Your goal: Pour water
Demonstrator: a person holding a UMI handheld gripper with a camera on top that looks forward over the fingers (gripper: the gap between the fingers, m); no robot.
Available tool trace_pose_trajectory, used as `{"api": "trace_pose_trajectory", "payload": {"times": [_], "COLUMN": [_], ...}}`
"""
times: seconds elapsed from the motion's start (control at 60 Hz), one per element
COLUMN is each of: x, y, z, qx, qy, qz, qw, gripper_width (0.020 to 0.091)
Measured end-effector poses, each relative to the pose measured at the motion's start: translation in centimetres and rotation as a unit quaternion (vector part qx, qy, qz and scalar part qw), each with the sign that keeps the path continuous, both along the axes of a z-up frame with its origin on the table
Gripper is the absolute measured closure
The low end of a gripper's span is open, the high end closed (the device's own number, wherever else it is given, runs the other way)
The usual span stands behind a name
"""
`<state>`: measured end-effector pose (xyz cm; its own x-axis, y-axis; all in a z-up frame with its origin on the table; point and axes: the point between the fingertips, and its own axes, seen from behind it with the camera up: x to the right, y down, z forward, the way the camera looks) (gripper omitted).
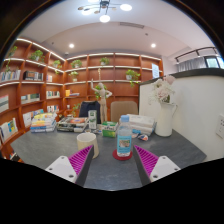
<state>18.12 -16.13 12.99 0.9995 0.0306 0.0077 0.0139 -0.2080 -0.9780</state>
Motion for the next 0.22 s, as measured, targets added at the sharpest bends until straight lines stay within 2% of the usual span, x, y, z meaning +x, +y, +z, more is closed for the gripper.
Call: {"api": "trace_pose_trajectory", "payload": {"times": [0.217], "x": [-0.81], "y": [0.01], "z": [0.47], "qx": [0.007], "qy": [-0.004], "qz": [0.002], "qw": [1.000], "gripper_width": [0.0324]}}
